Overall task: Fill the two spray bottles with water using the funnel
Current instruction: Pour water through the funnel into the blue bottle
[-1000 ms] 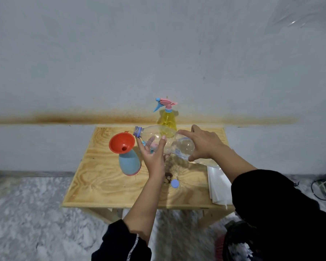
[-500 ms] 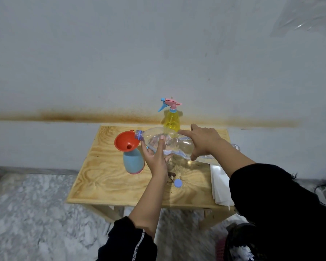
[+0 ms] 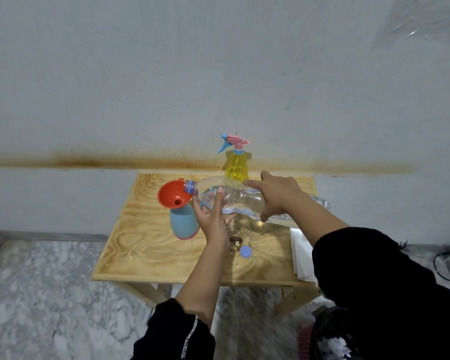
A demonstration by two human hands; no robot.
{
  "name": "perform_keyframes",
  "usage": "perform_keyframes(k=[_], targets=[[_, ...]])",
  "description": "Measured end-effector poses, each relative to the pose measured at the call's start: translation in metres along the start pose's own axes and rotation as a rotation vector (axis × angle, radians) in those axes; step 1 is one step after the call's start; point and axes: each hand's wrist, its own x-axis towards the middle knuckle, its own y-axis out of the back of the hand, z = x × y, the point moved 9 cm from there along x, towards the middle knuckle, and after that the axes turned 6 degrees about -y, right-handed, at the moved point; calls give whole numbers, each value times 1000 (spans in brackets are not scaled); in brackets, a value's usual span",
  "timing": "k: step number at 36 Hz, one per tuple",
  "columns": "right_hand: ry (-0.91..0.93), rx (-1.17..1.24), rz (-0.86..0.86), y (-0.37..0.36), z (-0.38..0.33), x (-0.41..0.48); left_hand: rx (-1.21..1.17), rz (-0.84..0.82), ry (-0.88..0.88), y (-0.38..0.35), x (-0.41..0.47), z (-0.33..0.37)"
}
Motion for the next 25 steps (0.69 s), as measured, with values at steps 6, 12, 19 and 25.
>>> perform_keyframes(k=[6,12,19,25], targets=[[-6,-1,-11,0,-3,0,-5,3,8,4,4,-6],[-15,0,-12,3,-2,0,-51,1,24,0,4,-7],[-22,10,-18,7,0,1,-70,27,48,-1,6,-13],[-28,-20,-16,11,0,3,-90,44,64,0,9,-18]])
